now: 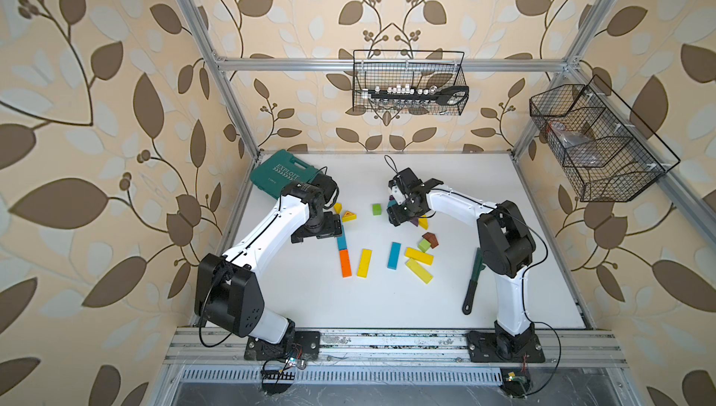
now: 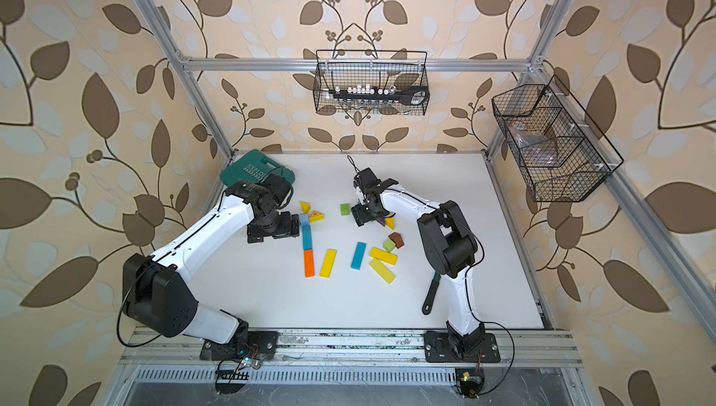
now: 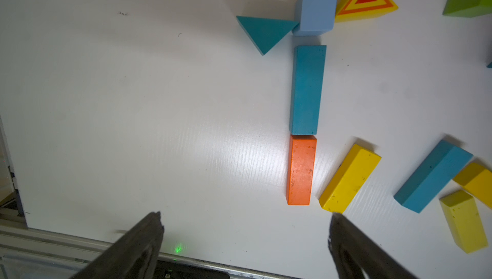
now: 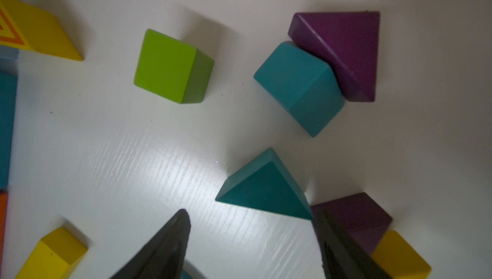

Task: Assemble a small pinwheel with building blocks
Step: Assemble the building block at the center of the board.

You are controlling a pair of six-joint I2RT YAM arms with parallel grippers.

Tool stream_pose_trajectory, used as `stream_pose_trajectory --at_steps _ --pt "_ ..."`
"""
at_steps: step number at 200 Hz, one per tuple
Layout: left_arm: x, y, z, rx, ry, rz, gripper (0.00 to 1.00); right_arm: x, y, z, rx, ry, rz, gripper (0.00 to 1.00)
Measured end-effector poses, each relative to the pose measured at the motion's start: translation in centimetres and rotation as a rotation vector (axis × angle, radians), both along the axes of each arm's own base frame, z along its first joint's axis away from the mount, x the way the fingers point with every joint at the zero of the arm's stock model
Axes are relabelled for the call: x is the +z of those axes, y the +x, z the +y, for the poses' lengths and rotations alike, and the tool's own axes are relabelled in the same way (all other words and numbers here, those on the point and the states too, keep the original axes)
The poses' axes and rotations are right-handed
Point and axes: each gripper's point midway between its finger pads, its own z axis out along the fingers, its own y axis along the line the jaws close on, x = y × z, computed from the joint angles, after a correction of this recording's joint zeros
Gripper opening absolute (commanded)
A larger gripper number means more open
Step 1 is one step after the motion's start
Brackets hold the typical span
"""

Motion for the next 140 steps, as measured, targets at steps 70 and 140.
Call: stream_pose_trajectory --at_steps 70,140 --pt "-0.2 -0.1 0.3 -0.005 0.009 0.008 0.99 -1.6 0.5 -0.2 -0.108 -0.078 0.009 0.72" --pt "-0.3 0.0 0.5 -0.002 0.011 0.009 0.99 -2.1 1.6 0.3 -0.177 -0.067 0.014 0.54"
